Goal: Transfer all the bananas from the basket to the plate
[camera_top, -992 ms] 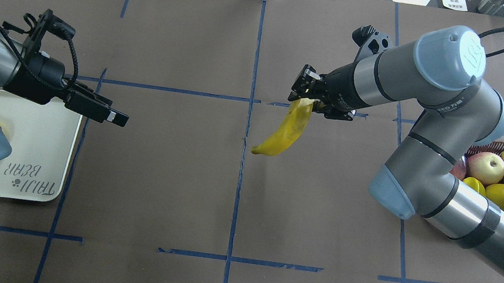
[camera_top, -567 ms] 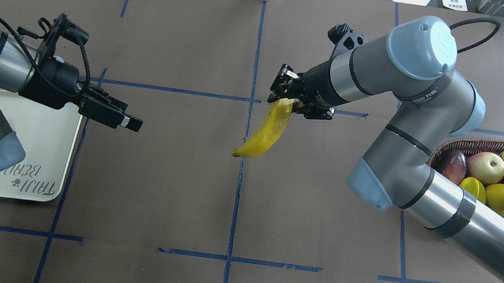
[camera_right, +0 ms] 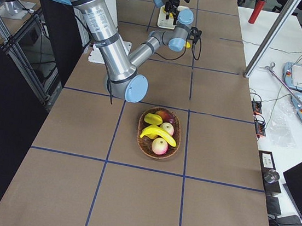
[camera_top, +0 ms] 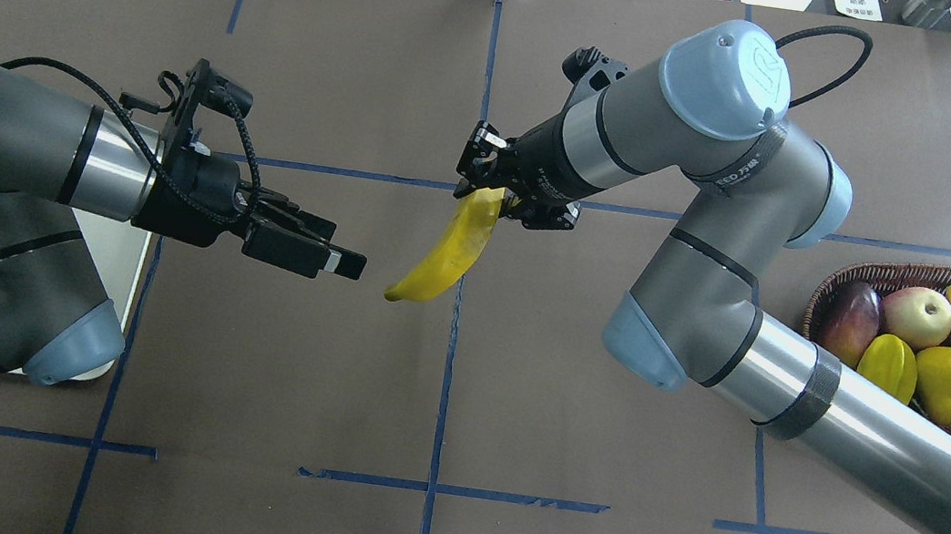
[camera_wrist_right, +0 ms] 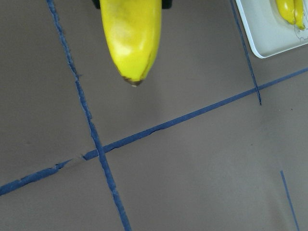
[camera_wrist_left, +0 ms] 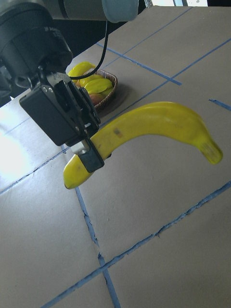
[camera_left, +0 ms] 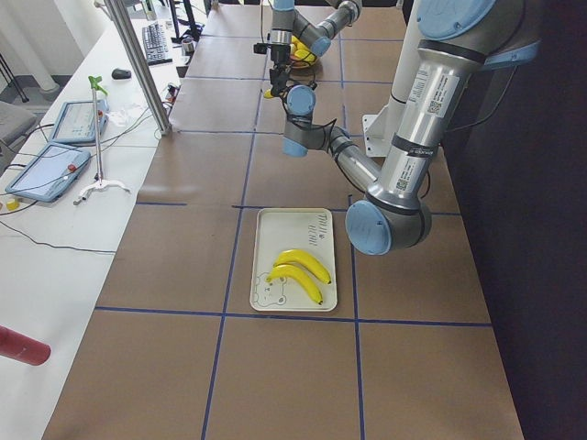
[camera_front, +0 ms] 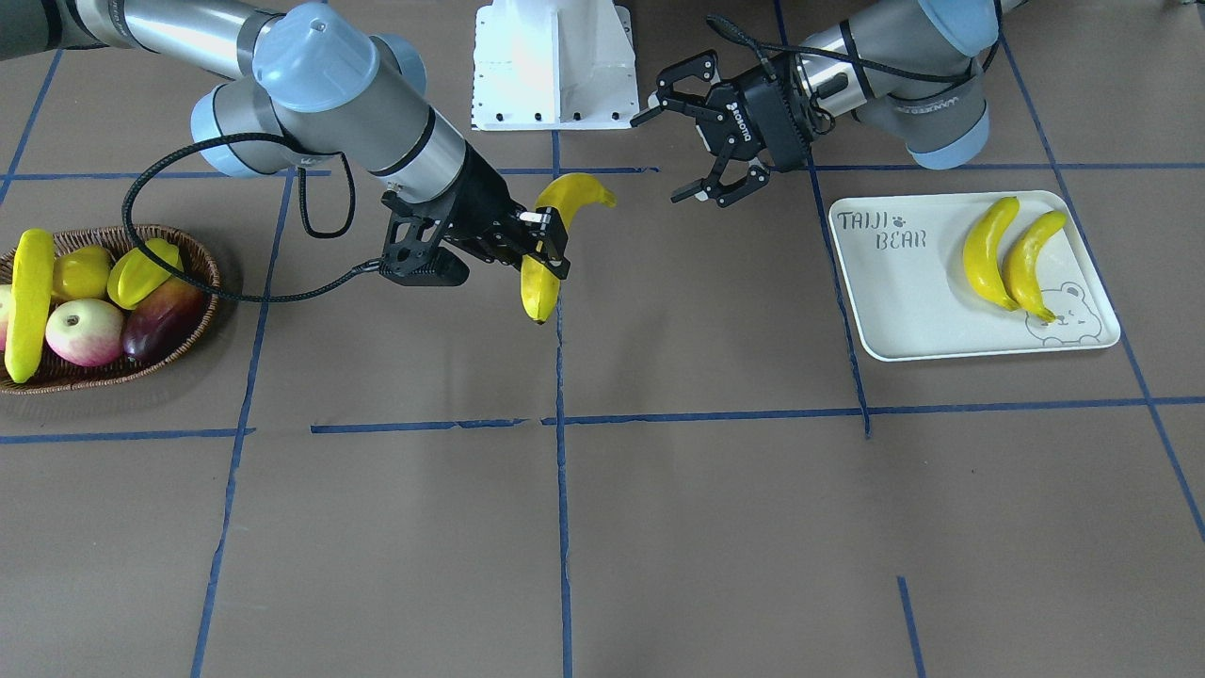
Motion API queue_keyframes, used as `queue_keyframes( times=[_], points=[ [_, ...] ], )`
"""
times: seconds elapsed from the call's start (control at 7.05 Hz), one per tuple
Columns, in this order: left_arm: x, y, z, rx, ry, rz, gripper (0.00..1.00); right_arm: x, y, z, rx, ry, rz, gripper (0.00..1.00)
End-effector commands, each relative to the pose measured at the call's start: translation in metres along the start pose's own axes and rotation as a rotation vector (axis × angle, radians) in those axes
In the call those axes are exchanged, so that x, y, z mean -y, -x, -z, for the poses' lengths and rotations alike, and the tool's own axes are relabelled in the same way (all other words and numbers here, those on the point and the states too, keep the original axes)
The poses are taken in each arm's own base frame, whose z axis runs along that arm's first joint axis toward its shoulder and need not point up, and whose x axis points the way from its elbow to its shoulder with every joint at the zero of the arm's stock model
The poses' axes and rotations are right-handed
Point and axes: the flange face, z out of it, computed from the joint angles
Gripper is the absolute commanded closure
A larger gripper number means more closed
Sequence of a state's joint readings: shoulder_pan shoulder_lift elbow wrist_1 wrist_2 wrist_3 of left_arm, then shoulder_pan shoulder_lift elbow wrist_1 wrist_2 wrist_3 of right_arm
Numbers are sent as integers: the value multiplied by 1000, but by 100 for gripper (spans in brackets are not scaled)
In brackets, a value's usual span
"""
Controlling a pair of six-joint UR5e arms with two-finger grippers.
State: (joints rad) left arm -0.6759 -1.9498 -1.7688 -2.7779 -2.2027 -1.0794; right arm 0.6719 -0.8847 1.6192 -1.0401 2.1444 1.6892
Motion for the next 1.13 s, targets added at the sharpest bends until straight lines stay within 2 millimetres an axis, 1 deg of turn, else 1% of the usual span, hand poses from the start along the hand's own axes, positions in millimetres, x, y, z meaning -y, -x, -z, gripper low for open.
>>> queue_keyframes(
  times=[0.0,0.28,0.43,0.99],
  points=[
    [0,-8,-7,-17,0,-1,0,-15,7,-8,5,26,11,100],
    [-1,-12,-10,-27,3,-4,0,-30,10,-13,17,48,9,100],
    [-1,-12,-11,-28,5,-3,0,-36,16,-13,26,56,0,100],
    [-5,-13,-14,-31,13,0,0,-44,30,-12,44,57,-4,99]
  ],
)
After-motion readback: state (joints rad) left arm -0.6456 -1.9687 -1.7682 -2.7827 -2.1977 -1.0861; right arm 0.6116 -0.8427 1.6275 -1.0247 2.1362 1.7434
